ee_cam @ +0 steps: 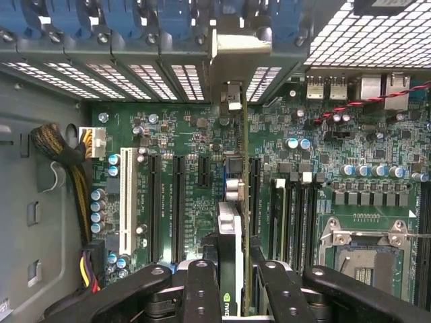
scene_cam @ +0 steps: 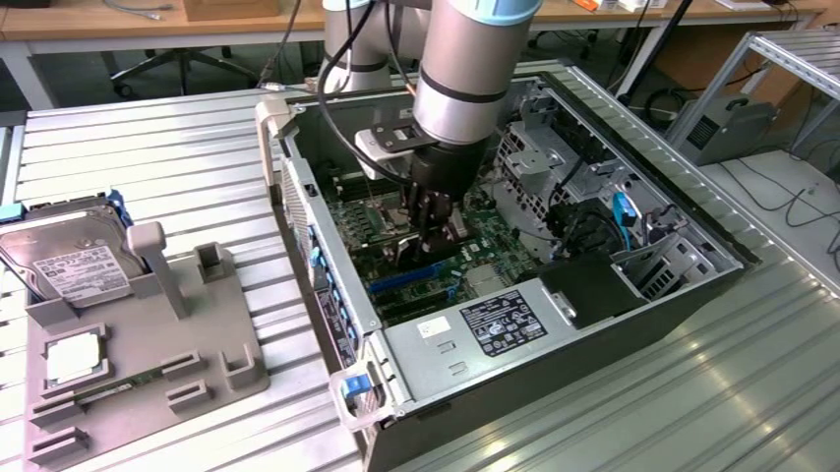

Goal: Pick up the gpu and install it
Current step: 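Insert the gpu into the slot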

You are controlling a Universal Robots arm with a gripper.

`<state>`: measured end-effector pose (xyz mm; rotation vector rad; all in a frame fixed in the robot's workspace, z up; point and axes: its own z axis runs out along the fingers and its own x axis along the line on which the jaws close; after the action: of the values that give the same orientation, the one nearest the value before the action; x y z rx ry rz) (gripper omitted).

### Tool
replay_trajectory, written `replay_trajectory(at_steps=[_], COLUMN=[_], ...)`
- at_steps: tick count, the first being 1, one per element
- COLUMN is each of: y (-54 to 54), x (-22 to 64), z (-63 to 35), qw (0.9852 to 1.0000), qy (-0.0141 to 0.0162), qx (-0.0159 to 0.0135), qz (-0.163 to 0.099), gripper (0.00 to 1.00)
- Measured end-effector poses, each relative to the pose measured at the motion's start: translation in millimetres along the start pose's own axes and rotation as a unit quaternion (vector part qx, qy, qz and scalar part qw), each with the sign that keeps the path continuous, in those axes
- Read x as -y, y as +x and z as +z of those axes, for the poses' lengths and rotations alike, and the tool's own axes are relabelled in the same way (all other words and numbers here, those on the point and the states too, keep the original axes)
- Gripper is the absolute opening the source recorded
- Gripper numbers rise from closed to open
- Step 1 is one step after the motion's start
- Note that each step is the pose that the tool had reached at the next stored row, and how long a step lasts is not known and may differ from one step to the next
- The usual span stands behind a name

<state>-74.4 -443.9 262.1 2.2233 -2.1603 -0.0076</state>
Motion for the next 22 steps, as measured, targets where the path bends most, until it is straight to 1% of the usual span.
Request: replay_trajectory(at_steps=[4,7,13,22], y=[0.0,-0.1,-0.3,-1.2], x=[-0.3,-1.5,-1.5,-2.2], z=[1.5,2.0,6.2,7.1], qw=[1.0,1.0,1.0,1.0], qy=[-0.001,-0.0012,-0.0015,-0.0022], qx=[0.0002,0.0003,0.0004,0.0005], qz=[0.001,0.001,0.001,0.001], gripper=[0.27,0.27,0.27,0.27])
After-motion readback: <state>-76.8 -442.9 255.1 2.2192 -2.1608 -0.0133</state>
